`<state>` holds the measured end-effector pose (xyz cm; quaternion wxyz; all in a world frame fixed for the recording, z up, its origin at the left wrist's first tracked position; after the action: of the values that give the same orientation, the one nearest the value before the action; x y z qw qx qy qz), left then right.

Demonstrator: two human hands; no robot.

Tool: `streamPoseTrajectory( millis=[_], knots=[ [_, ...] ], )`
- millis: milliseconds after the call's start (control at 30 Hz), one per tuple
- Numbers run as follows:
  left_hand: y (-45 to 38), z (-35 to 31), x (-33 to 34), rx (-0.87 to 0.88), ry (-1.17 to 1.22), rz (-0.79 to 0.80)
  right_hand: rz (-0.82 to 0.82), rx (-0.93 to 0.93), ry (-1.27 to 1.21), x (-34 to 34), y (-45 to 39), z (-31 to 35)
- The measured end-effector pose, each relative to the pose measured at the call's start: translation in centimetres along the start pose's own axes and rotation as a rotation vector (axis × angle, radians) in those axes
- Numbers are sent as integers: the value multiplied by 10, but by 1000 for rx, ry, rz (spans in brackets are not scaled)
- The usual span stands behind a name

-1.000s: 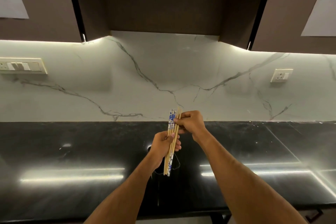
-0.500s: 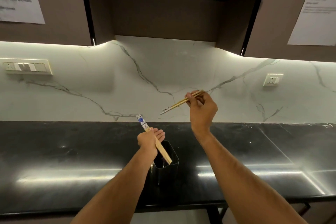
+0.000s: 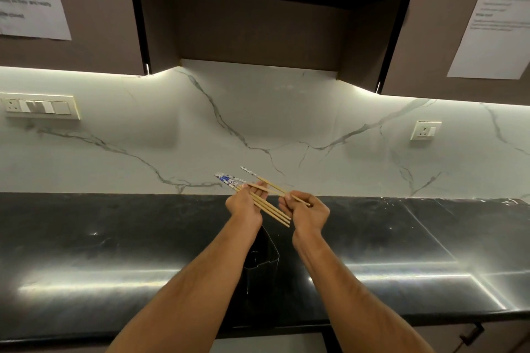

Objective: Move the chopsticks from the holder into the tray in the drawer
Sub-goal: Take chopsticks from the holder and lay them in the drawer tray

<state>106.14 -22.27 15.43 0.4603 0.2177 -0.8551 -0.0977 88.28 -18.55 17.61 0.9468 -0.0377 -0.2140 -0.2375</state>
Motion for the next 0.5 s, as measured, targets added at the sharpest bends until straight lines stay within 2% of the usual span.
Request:
streamPoseTrajectory(
  millis=[100,300,500],
  knots=[
    [-3,-1,-4,28,-21,-54,8,2,76,-3,2,-6],
    [-5,-1,-10,80,-96,-73,11,100,26,-6,5,-19],
    [-4,-3,-16,95,-105,-140,17,109,239,-5,7,-25]
  ],
)
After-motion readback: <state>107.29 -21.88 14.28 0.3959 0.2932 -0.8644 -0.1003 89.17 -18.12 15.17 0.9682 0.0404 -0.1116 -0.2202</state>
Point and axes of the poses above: each hand's wrist, its own y-axis away from the middle knuckle, its own x-axis out of the palm, z = x × y, the point moved 9 cm from there along -y, towards the middle knuckle
